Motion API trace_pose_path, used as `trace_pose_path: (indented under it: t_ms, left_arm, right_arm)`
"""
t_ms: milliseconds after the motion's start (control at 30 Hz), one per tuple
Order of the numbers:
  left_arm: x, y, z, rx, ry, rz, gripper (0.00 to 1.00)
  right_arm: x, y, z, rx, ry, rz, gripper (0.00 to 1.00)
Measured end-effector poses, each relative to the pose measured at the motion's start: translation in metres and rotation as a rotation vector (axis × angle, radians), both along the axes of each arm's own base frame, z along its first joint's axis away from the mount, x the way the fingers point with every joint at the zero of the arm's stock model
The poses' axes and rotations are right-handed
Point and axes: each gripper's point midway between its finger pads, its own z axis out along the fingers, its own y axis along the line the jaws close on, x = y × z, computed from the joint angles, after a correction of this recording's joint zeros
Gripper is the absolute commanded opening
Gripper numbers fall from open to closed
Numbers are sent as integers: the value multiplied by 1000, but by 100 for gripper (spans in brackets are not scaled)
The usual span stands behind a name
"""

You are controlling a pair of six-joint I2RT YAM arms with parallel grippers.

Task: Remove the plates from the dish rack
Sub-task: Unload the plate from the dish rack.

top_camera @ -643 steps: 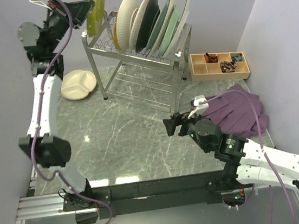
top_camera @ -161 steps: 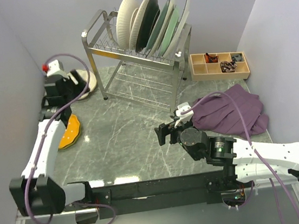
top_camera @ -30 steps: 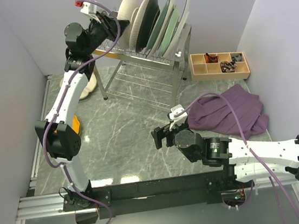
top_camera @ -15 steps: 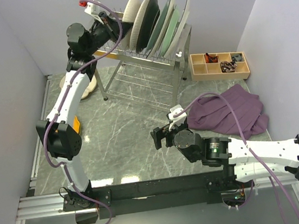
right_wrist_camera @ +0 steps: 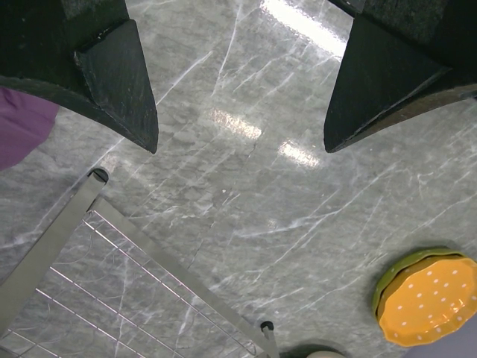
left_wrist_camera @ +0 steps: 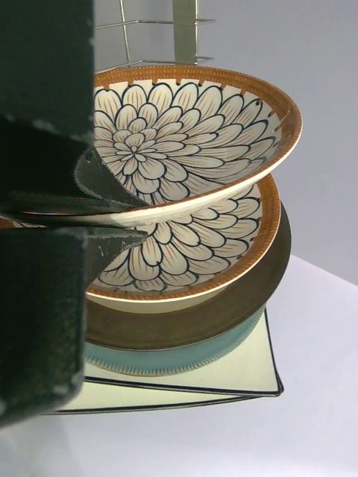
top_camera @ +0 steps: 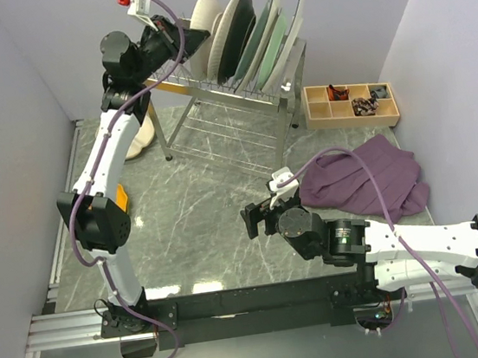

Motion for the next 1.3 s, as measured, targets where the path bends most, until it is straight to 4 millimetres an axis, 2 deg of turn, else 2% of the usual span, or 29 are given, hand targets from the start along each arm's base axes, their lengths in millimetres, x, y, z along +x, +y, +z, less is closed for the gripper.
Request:
trace_pose_path:
  t_ms: [633, 1033, 1300]
  left_arm:
    - [-4, 3, 11, -25, 18, 9, 1]
    - [-31, 12, 51, -52, -74, 13, 1]
    - [-48, 18, 67, -38, -139, 30, 1]
  right_arm:
    - [-1, 2, -4, -17, 0, 2, 97]
    - [0, 6, -4, -41, -8, -1, 97]
    - [-1, 6, -6, -52, -12, -4, 97]
